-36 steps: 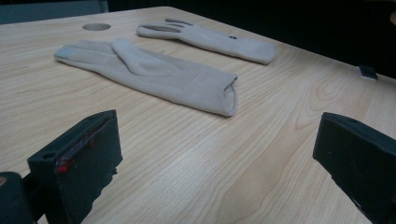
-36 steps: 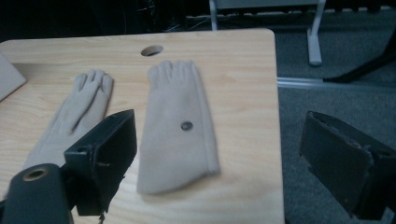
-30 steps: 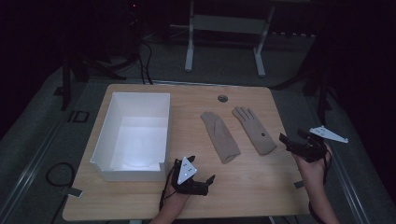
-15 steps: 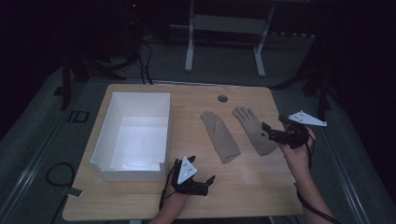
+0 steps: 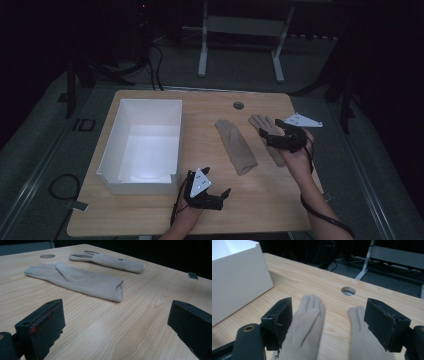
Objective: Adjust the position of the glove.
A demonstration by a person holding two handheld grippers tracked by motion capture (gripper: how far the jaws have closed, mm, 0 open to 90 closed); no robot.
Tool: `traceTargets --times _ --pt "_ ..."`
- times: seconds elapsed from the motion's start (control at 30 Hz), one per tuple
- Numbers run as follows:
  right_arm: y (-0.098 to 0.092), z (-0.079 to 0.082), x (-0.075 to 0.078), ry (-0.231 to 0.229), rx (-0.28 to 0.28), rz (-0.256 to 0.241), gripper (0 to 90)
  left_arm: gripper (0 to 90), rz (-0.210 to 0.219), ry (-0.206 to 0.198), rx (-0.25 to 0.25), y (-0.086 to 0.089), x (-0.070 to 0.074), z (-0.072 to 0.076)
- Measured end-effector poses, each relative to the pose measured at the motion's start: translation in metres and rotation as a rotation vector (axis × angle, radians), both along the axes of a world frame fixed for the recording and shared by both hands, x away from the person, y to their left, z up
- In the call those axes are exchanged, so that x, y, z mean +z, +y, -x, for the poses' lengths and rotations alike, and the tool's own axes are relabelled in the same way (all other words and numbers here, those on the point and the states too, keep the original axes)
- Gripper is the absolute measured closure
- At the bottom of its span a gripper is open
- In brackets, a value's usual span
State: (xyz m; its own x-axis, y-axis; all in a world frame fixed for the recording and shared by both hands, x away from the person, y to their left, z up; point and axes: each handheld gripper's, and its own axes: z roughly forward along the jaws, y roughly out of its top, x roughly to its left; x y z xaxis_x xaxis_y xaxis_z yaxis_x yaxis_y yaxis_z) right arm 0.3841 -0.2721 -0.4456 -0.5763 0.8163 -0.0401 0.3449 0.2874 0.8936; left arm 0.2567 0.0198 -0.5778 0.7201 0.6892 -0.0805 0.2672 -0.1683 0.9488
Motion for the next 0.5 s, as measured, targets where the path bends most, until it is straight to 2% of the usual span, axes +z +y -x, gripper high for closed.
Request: traceTargets --times 0.33,0.43,0.5 --pt "0.026 -0.014 -0.02 0.038 0.039 0.013 26.6 1.4 -0.002 -0.003 -0.002 0.0 0.0 0.0" --pt "0.039 -0.022 -0.036 0.079 0.07 0.032 28.8 1.4 -0.003 -0.004 -0.004 0.0 0.0 0.0" --pt "0.045 -0.025 -0.043 0.091 0.079 0.045 30.4 1.5 0.0 -0.004 -0.004 0.0 0.0 0.0"
